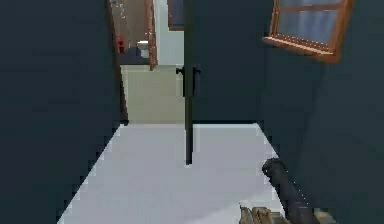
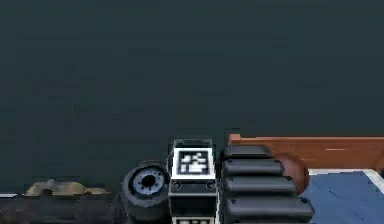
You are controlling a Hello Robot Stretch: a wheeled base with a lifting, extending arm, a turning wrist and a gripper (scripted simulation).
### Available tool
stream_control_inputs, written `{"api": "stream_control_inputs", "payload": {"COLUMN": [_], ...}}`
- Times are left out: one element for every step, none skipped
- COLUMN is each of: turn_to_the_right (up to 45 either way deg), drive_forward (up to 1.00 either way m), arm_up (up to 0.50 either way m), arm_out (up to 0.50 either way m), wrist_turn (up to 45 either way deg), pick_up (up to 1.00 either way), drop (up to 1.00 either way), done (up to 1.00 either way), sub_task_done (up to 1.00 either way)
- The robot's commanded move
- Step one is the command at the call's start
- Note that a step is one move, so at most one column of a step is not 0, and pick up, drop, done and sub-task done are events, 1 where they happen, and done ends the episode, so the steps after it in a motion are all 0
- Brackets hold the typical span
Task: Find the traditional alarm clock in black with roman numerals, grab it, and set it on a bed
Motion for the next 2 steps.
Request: {"api": "stream_control_inputs", "payload": {"turn_to_the_right": [-36.0,45.0], "drive_forward": [0.0,0.0], "arm_up": [0.0,0.0], "arm_out": [0.0,0.0], "wrist_turn": [0.0,0.0], "pick_up": [0.0,0.0], "drop": [0.0,0.0], "done": [0.0,0.0], "sub_task_done": [0.0,0.0]}}
